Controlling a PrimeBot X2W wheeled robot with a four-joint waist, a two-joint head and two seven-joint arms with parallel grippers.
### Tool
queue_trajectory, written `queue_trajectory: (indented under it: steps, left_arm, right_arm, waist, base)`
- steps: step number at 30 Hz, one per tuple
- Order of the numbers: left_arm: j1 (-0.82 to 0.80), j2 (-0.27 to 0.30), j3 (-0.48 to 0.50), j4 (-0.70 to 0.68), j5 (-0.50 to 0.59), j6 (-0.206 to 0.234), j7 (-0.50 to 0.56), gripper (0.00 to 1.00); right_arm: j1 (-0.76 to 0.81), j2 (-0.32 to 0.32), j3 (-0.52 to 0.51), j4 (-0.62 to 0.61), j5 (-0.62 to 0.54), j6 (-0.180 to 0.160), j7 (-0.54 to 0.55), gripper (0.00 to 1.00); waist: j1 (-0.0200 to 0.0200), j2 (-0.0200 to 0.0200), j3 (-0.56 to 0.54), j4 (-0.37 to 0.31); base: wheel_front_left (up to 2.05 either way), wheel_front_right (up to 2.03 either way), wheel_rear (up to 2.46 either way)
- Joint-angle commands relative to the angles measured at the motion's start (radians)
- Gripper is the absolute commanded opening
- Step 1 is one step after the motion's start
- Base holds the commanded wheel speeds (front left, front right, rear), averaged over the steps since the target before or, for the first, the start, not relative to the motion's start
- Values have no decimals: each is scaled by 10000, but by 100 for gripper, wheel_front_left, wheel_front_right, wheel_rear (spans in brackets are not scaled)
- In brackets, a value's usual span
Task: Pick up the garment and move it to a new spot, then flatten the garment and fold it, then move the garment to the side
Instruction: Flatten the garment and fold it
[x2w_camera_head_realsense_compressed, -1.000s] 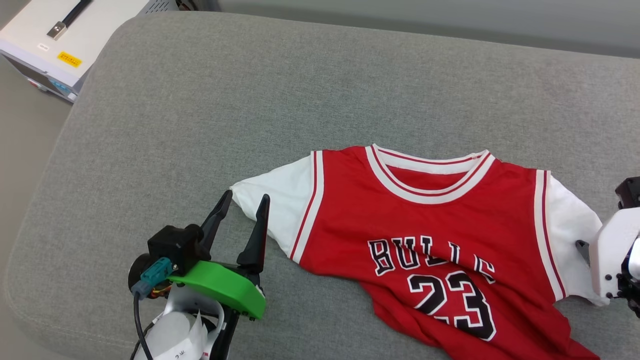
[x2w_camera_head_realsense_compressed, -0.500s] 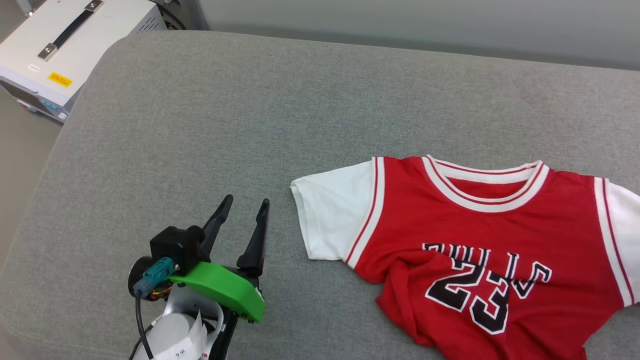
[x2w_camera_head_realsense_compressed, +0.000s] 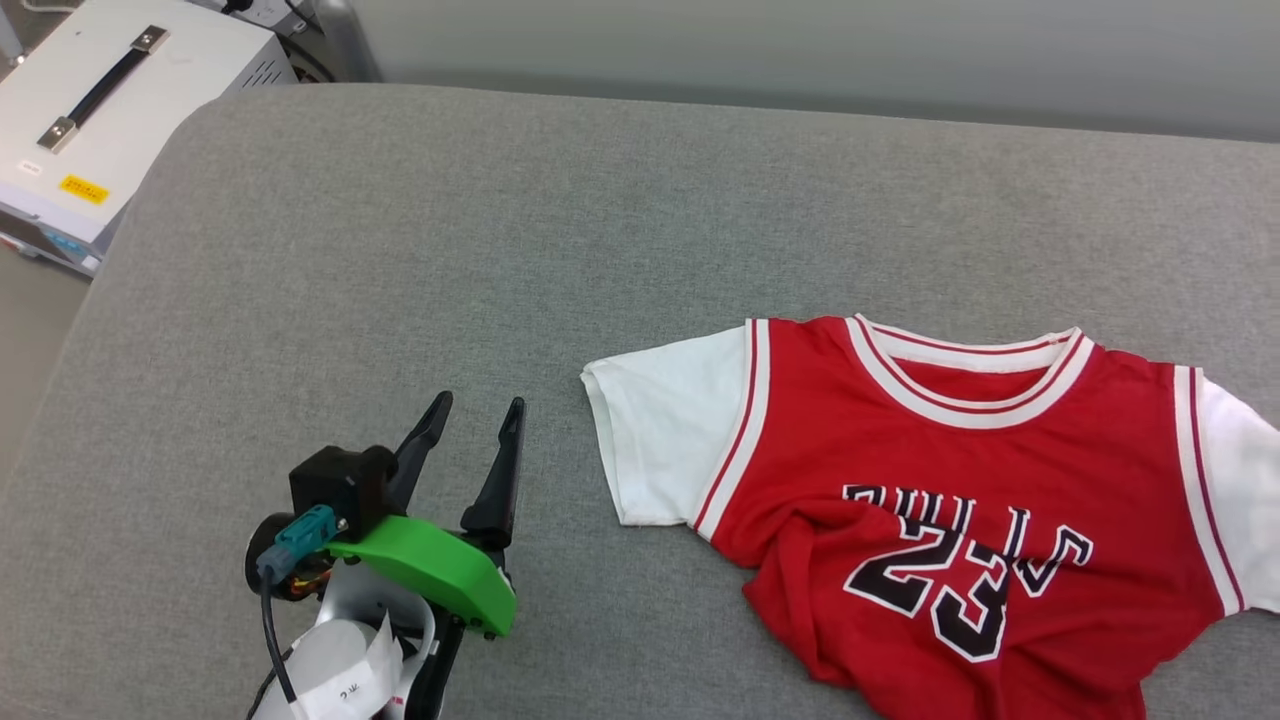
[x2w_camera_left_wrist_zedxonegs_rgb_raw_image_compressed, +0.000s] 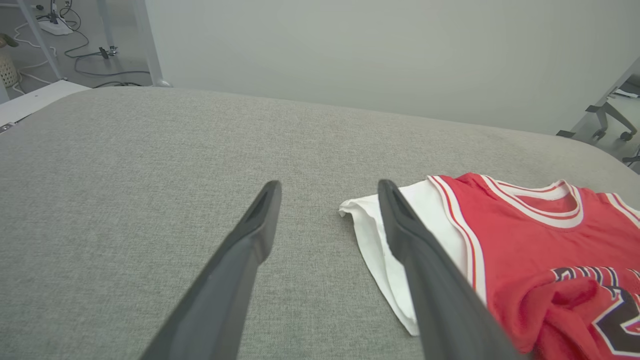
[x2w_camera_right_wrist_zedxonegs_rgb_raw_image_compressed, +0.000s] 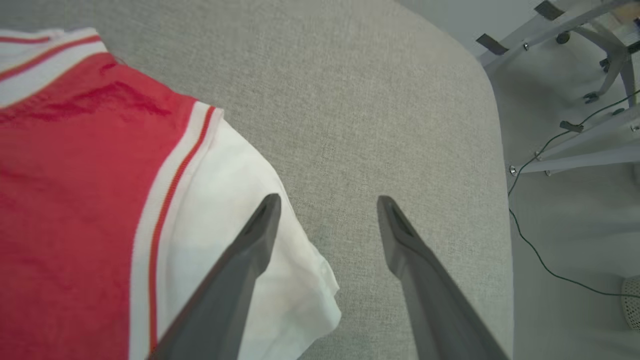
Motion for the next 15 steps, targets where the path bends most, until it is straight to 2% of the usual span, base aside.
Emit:
queue_trajectory:
  steps: [1,7,11,15]
  left_arm:
    - [-158,57,37,50,-101,51,-52,100]
    - [-66,44,98,248,-184,48,-364,100]
    - [124,21,117,402,-212,91,-590,100]
    - [333,26,98,604,-314,72,-624,100]
  right_arm:
    - [-116,157,-110,-184,-142,-11,-432,100]
    - [560,1279,-927,-1544,-6,-11,-2472,100]
    - [1500,2387,-1573,-2694,157,-11,-3530,100]
    - [2244,3574,-2096,-3640,-198,-11,-4469,100]
  waist:
    - [0,-1,-238,-189]
    - [0,-1,-774,-515]
    - [0,-1,-946,-751]
    - [0,-1,-992,-982]
  base:
    - [0,0,0]
    - [0,0,0]
    - [0,0,0]
    - [0,0,0]
